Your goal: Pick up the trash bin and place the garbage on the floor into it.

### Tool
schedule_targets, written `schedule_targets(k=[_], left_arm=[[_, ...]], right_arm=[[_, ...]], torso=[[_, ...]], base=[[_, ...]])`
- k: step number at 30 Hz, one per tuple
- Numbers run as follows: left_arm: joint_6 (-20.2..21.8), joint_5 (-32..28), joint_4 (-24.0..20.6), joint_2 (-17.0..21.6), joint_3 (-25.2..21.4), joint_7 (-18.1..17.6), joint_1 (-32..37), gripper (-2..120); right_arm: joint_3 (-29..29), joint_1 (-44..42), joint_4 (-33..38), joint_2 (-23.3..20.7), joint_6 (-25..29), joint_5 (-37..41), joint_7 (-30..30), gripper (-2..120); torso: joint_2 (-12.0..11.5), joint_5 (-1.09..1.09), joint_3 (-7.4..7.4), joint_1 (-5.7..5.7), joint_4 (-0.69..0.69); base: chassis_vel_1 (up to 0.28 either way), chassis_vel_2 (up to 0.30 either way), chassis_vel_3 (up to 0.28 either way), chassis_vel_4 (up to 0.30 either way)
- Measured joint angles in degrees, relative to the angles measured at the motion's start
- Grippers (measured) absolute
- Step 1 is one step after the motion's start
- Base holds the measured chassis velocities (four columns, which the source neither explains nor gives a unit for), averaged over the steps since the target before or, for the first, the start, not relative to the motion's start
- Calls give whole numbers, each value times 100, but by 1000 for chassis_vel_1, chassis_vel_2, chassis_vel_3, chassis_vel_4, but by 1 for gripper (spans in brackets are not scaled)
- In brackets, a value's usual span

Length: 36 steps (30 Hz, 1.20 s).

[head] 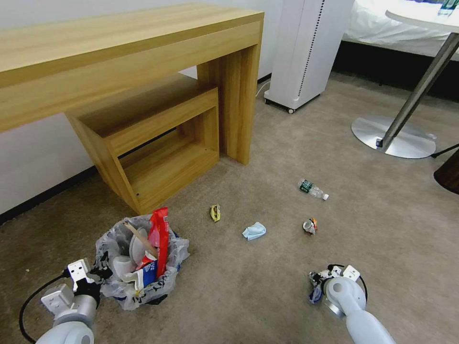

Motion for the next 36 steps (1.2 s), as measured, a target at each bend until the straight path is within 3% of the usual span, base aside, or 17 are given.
schedule_targets(k=[14,24,29,30,34,36], left_arm=[[-18,8,6,-21,5,8,11,1],[-17,3,-8,5,10,9,11,1],[-1,-3,-25,27,26,8,11,1],[9,-3,-31,35,29,7,12,1],[30,-3,-65,45,36,2,32,1],[56,-3,-114,45,31,-9,65,1]], right_arm=[[-4,-159,62,-37,109,-342,-172,1],[174,-470,740,-388,427,-623,-722,0],[192,-649,1833,-926,1009,-786,-1498,0],[63,-608,2235,-1110,1386,-1037,-1861,0],[-397,-231,2911,-1492,1949,-1328,-2441,0],[-1224,713,3460,-1917,2513,-1325,-3097,0]], torso=[[0,0,0,0,0],[0,2,0,0,-1],[0,-1,-1,0,-1],[0,0,0,0,-2],[0,-1,0,0,0],[0,-1,0,0,2]], base=[[0,0,0,0],[0,0,0,0],[0,0,0,0],[0,0,0,0],[0,0,0,0],[0,0,0,0]])
